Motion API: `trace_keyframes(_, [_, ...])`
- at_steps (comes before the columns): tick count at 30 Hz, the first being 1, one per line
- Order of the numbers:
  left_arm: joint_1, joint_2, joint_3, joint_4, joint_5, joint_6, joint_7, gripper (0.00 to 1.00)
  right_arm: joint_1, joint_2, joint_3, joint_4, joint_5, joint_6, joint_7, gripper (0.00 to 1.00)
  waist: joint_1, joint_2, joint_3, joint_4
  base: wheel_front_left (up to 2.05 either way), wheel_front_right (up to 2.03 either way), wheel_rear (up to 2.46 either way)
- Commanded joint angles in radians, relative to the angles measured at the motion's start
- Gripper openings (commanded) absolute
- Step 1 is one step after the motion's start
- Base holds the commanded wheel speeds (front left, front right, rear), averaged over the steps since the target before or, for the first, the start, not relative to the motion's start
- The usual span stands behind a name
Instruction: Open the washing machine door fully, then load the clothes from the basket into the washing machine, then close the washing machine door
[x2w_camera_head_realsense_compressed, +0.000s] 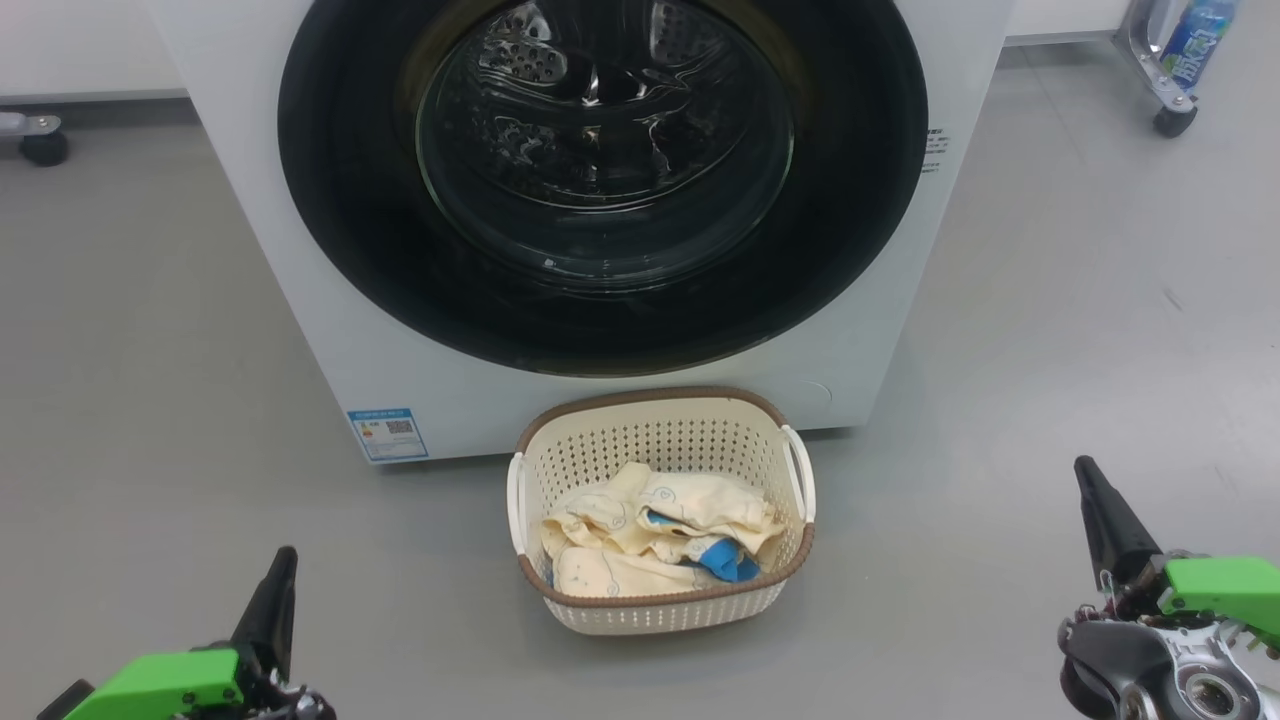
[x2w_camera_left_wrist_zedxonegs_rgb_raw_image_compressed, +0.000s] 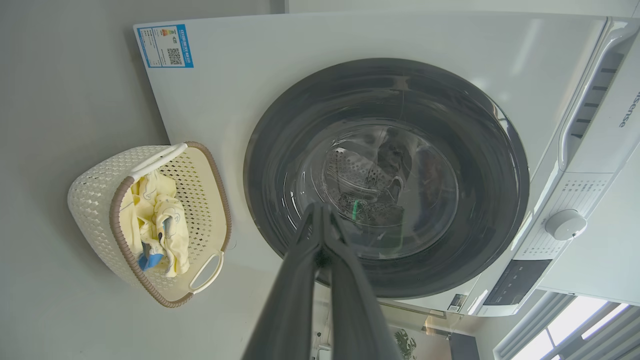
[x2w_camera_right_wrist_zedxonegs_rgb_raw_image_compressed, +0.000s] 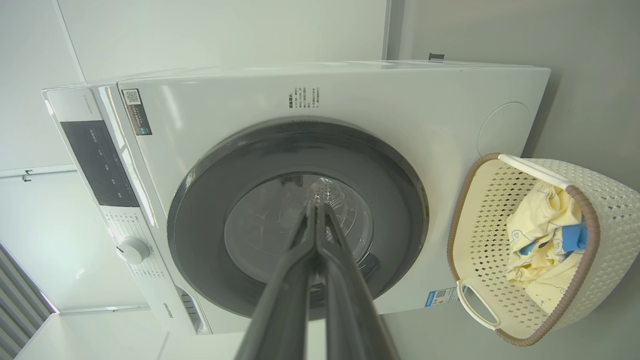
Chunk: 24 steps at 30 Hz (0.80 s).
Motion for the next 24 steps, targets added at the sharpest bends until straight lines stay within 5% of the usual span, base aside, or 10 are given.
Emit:
trace_keyframes(1, [-0.051, 0.009, 0.036, -0.033, 0.01, -0.001, 0.007, 0.0, -0.058, -0.009, 0.015, -0.031, -0.009, 0.004, 0.007, 0.0, 0.0, 0.0, 0.0, 0.0, 0.0, 0.0, 0.0])
trace_keyframes(24, [-0.051, 0.009, 0.037, -0.033, 0.011, -0.001, 0.007, 0.0, -0.058, -0.009, 0.015, -0.031, -0.009, 0.004, 0.007, 0.0, 0.0, 0.0, 0.0, 0.0, 0.0, 0.0, 0.0])
